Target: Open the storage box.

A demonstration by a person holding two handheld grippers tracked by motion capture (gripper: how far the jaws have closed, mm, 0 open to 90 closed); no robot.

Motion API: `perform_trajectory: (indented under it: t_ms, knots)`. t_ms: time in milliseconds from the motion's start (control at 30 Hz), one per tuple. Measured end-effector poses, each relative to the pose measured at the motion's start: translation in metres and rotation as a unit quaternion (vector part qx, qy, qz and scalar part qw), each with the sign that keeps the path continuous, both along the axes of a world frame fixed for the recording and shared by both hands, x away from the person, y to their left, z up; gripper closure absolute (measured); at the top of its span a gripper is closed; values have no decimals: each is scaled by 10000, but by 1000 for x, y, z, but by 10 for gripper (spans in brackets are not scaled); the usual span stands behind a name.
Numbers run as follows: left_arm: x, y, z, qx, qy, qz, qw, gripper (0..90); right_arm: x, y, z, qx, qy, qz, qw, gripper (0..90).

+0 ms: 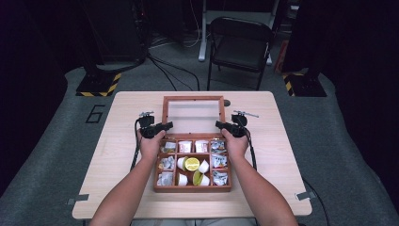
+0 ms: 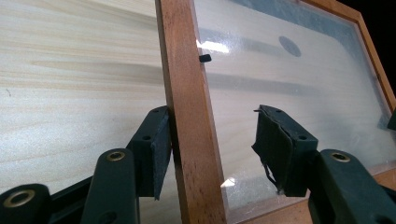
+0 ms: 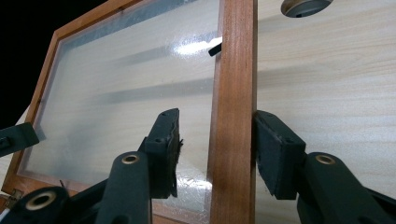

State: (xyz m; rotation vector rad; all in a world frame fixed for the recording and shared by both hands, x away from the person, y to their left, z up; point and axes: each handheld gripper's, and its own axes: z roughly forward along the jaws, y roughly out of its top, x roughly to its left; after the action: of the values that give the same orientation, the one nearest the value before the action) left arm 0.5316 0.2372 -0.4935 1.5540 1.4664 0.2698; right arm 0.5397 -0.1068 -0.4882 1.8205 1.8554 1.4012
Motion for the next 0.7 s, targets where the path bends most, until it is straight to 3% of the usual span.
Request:
perform_trajectory:
  t_ms: [700]
  knots:
    - [2,1,-4,-9,56,-6,10000,450,3,-2,-4,35,98,44,9999,522]
